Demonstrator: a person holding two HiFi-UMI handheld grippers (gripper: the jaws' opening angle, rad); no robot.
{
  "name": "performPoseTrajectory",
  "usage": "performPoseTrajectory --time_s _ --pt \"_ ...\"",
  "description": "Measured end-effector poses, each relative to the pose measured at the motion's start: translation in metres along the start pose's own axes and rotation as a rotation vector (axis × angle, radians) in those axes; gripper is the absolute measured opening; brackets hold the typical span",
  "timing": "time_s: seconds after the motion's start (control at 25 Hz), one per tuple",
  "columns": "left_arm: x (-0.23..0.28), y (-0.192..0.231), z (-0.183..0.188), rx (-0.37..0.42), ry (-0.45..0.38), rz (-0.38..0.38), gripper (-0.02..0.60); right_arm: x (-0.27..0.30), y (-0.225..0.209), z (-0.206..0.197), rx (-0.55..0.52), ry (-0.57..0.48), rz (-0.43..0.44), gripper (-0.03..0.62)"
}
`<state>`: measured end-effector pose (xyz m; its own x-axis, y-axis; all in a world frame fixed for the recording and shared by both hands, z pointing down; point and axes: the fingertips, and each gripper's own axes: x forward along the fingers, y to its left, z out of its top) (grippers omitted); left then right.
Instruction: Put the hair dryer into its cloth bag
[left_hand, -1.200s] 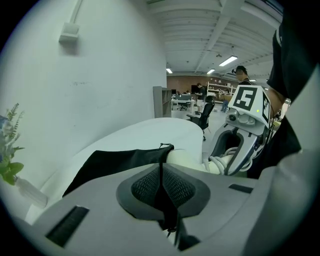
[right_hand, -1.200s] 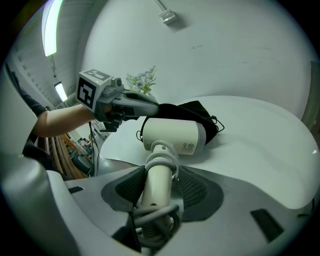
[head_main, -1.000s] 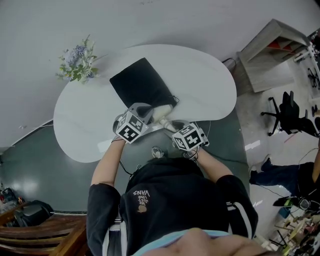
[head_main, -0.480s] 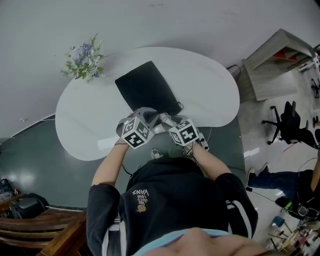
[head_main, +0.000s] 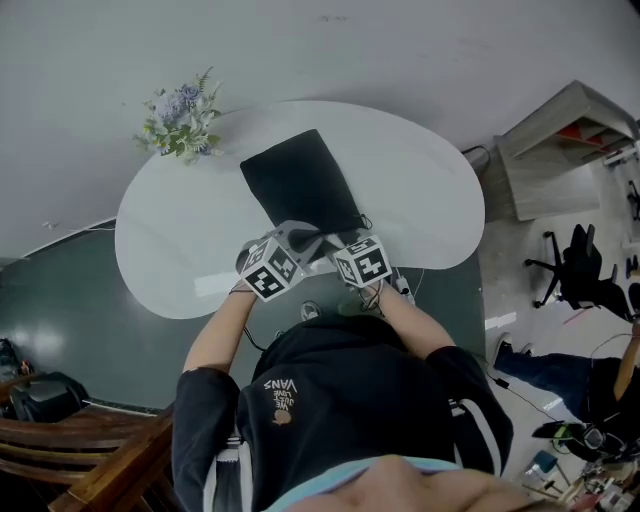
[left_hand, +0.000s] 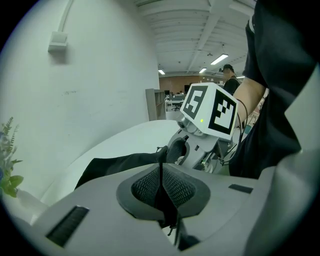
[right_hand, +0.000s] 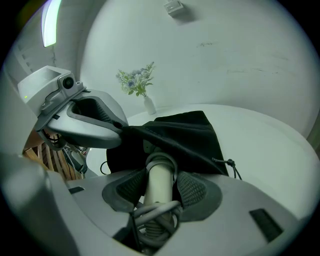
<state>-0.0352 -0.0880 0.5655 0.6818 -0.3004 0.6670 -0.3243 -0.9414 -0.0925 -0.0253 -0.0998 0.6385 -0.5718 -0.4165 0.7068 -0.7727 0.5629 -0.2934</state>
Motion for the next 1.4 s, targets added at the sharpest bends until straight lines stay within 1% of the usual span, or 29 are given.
performPoseTrajectory --time_s 0.2,0.44,0.68,0.92,1.12,1.32,1.4 --pt "-0.003 0.001 -0.001 -0.032 -0.023 -0.018 0.032 0.007 -0.004 0.01 -0.015 -0.005 0.015 0.218" --pt "-0.001 0.003 0.002 -0.043 -0.048 -0.03 0.032 0.018 -0.01 0.023 -0.017 -0.024 0.015 0.218" --pt "0.003 0.006 0.002 -0.068 -0.045 -0.036 0.032 0.03 -0.016 0.039 -0.025 -0.045 0.006 0.216" --pt "0.005 0.019 -0.004 -0.11 -0.044 -0.008 0.032 0.04 -0.023 0.052 -0.052 -0.055 0.019 0.216" --pt "0.007 0.029 -0.019 -0.161 -0.027 0.014 0.032 0.045 -0.026 0.052 -0.097 -0.052 0.034 0.218" --pt "0.011 0.03 -0.024 -0.168 -0.036 0.028 0.034 0.051 -0.027 0.045 -0.105 -0.029 0.022 0.218" --pt "0.011 0.03 -0.025 -0.168 -0.036 0.034 0.034 0.052 -0.027 0.044 -0.09 -0.039 0.011 0.218"
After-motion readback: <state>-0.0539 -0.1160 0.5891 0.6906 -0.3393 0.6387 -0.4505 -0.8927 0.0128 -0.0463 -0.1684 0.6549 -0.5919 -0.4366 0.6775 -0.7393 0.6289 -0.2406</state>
